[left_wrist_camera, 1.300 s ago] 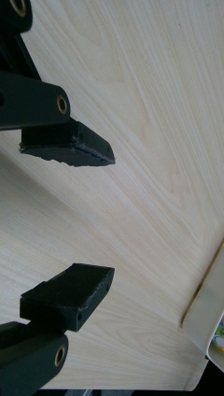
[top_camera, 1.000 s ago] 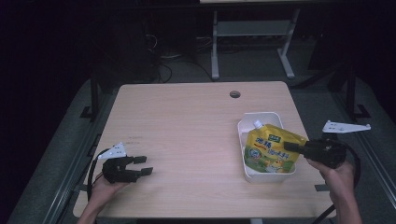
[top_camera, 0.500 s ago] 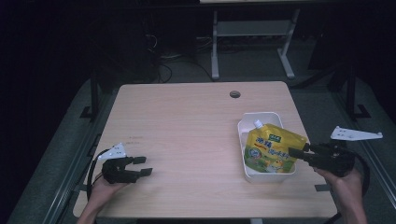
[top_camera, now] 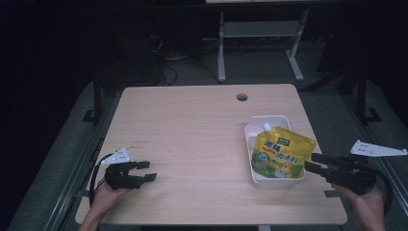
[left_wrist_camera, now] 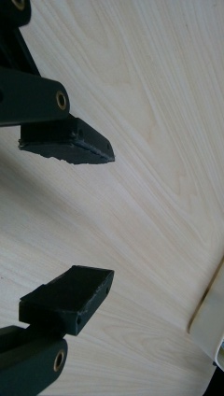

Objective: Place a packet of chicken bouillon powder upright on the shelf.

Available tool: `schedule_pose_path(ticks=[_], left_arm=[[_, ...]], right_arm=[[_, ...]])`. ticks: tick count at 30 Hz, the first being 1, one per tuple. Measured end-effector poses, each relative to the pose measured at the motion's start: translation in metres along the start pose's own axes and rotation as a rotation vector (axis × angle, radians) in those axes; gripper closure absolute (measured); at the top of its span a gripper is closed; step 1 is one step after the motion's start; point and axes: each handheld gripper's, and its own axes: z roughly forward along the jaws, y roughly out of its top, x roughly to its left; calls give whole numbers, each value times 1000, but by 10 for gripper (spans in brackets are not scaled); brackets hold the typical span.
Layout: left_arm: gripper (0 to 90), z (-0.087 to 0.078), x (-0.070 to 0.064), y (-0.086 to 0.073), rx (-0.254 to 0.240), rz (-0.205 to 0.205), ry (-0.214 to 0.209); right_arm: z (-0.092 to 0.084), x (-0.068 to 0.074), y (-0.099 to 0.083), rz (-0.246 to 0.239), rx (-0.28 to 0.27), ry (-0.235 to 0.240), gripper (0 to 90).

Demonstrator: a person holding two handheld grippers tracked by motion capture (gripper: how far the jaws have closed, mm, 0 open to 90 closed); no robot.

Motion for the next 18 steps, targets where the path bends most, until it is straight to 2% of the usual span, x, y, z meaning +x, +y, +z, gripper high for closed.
schedule_pose_path(ticks=[5,18], left_arm=[[362,0,0,0,-1,-1,1],[357,0,0,0,2,-3,4]], right_arm=[[-8,-3,-9,14,-2,-16,462],[-14,-10,-30,59,-7,-30,421]])
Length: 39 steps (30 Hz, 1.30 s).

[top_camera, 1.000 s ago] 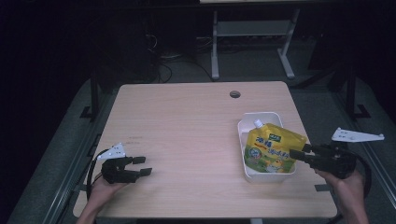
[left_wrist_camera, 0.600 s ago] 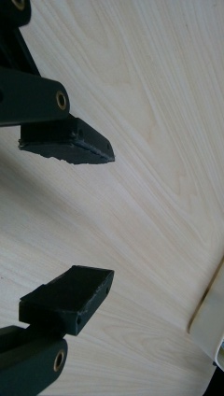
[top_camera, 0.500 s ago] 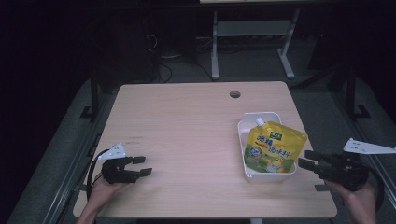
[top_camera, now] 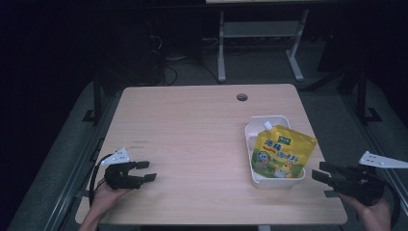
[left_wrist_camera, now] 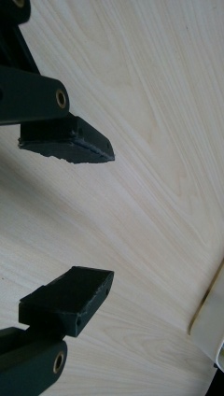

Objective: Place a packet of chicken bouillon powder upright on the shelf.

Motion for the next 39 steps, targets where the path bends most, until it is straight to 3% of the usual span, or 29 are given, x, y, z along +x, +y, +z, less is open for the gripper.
schedule_pose_path(ticks=[21,25,33,39], left_arm=[[343,4,-1,-1,21,11,3],[342,4,-2,-1,26,16,4],[339,5,-3,-3,40,23,3],[324,6,-4,-6,61,38,9]], right_arm=[[2,-12,-37,51,44,-48,370],[-2,-12,-41,56,26,-36,356],[-4,-8,-52,41,47,-36,336],[-1,-4,-60,44,72,-7,309]])
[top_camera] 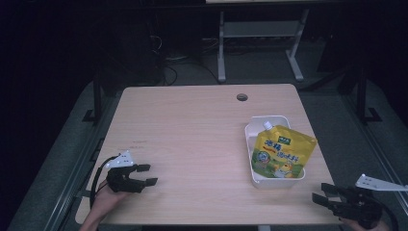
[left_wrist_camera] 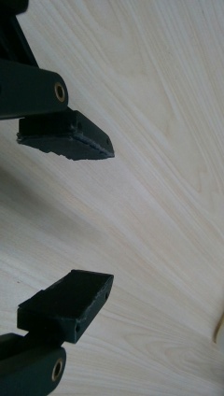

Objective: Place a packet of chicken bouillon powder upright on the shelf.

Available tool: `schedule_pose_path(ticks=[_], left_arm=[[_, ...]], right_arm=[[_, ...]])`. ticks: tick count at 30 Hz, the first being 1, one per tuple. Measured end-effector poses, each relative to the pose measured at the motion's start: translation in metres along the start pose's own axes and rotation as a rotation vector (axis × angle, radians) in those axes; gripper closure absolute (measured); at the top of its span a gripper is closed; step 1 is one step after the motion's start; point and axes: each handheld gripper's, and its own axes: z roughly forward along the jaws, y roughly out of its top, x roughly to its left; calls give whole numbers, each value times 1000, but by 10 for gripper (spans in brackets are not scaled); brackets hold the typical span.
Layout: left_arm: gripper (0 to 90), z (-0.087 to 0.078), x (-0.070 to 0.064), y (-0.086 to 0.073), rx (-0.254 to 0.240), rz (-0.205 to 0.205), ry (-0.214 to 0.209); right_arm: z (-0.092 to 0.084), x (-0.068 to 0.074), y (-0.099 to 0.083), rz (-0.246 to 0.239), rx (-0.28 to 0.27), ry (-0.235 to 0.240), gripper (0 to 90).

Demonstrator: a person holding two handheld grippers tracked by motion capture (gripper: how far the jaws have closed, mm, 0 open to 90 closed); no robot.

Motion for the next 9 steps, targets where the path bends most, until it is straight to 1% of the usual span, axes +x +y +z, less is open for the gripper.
schedule_pose_path(ticks=[3,6,9], left_arm=[[316,-1,1,-1,-2,-1,2],[315,-1,0,-1,-5,-6,6],[314,-1,0,-2,-2,-1,9]], right_arm=[[-1,0,-2,5,-2,9,305],[-3,0,-3,10,-18,10,295],[-3,-1,-3,10,-23,14,289]])
